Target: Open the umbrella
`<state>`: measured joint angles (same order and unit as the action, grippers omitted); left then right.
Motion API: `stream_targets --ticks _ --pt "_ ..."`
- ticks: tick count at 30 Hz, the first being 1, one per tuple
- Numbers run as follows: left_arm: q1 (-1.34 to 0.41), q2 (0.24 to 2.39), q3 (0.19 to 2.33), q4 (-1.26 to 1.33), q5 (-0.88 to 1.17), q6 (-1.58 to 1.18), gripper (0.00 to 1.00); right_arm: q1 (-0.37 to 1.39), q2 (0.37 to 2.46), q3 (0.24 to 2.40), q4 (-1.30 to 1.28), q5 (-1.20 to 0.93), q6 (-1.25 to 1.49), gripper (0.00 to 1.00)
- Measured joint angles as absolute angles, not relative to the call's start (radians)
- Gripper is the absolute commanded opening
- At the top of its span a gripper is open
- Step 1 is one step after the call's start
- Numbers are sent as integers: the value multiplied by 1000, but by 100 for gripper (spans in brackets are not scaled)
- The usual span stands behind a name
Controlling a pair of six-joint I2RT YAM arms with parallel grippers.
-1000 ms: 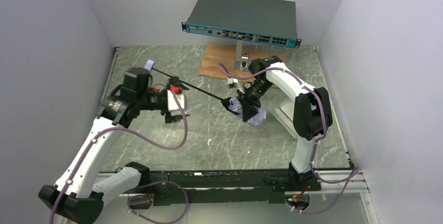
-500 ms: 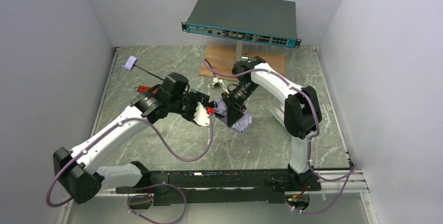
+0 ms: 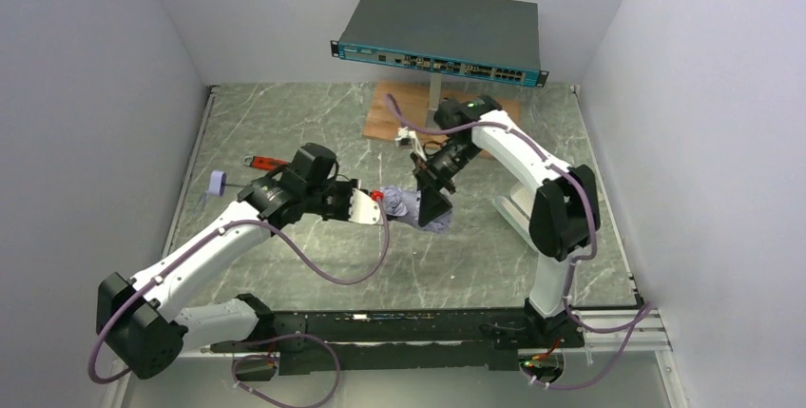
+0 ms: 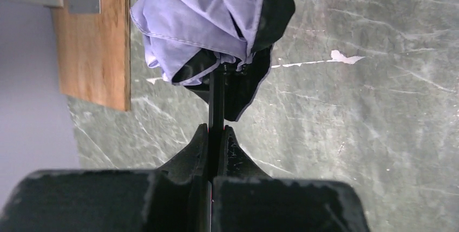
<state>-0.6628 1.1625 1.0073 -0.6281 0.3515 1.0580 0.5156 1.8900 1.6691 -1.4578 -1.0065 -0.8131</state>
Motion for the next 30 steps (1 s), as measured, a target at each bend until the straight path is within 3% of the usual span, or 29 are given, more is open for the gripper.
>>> stream_targets --ticks 8,20,26,30 --pt "-540 1112 982 -608 449 946 0 374 1757 1624 -1397 -1014 -793 100" --pt "-488 1175 1092 -736 601 870 0 430 1568 1444 -1068 -992 -622 100" --pt "-465 1241 1163 -816 718 842 0 451 1375 1242 -849 -931 -598 100" --pt "-442 1271 1203 -849 791 807 0 475 1320 1221 -780 -899 -607 90"
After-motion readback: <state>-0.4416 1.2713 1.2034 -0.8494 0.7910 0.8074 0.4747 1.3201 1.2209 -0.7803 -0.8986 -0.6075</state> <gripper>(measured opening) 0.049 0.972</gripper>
